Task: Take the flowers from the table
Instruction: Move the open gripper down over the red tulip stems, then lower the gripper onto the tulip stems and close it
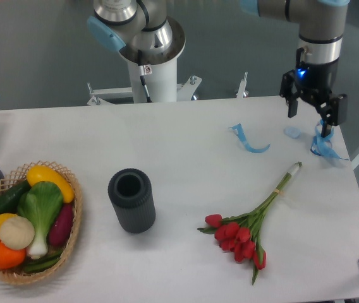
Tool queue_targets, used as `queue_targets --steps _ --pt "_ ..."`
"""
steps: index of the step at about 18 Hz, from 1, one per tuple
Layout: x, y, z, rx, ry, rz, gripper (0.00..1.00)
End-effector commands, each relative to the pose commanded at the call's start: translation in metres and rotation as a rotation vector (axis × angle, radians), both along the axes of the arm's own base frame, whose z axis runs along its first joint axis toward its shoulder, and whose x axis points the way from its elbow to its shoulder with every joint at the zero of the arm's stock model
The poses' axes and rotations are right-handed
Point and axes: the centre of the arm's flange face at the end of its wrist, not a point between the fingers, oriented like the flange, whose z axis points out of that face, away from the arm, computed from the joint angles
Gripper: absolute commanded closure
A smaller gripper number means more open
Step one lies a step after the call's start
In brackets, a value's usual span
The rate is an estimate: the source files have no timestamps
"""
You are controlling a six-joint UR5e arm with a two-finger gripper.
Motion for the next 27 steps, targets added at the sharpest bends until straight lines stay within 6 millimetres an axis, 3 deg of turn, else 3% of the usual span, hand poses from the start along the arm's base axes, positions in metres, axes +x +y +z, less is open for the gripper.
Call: queue_targets --steps 3,8,13,18,20,22,27 --pt "0.000 0.013 -0.021 -0.002 -0.047 0.015 0.00" --pt "0.014 0.059 -0.065 -0.005 -0.148 0.042 0.00" --pt "0.015 0.081 -0.094 0.008 -0.162 0.082 0.00" --pt "0.004 0.101 -0.136 -0.003 -0.248 0.160 0.00" --pt "-0.004 0.106 -0.142 0.000 -0.259 0.179 0.00" --pt "-0.009 0.108 -0.160 -0.011 -0.281 0.180 0.00" --pt "-0.013 0.109 -0.182 -0.030 -0.307 0.180 0.00"
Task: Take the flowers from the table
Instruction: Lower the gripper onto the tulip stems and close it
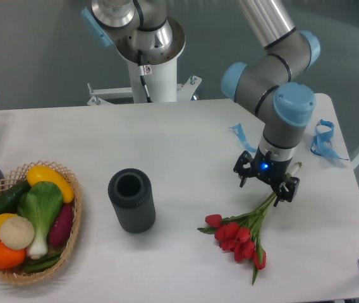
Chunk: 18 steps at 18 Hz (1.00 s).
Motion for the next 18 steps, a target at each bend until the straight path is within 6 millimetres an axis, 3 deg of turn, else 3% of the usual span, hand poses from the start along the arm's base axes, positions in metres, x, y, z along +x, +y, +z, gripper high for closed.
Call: queue_targets --steps 8,18 --pt "-0.018 0.006 -0.019 -0.005 -0.011 0.000 0.00" --pt "-0.015 0.007 -0.032 -0.014 -0.019 -0.007 0.00"
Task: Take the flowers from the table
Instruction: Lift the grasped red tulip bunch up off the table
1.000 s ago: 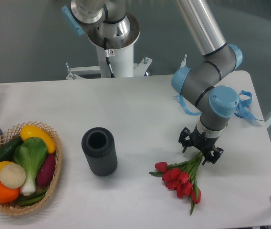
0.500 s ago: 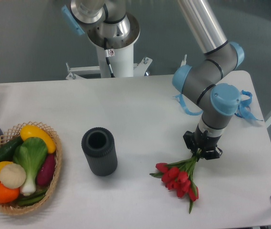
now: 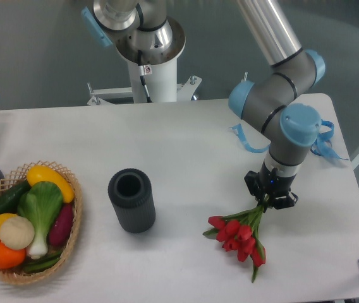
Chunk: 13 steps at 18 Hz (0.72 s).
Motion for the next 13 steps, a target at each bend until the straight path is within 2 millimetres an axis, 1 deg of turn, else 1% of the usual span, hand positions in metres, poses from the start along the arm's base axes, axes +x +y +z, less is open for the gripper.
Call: queue_targets --steps 2,4,5,8,9,11,13 --pt "0.005 0.000 0.026 0.095 -0.011 0.005 0.83" --pt "0.016 0.003 0.067 0.235 -0.036 0.016 0.83" --pt "0.024 0.007 0.084 0.307 -0.064 0.015 0.83" --pt "0.039 0.009 0.115 0.457 -0.133 0.002 0.83" --pt "0.041 0.005 0.127 0.504 -0.156 0.009 0.83" --pt "0.044 -0.005 0.137 0.576 -0.204 0.021 0.83" --pt "0.046 -0.010 0.138 0.638 -0.255 0.019 0.83"
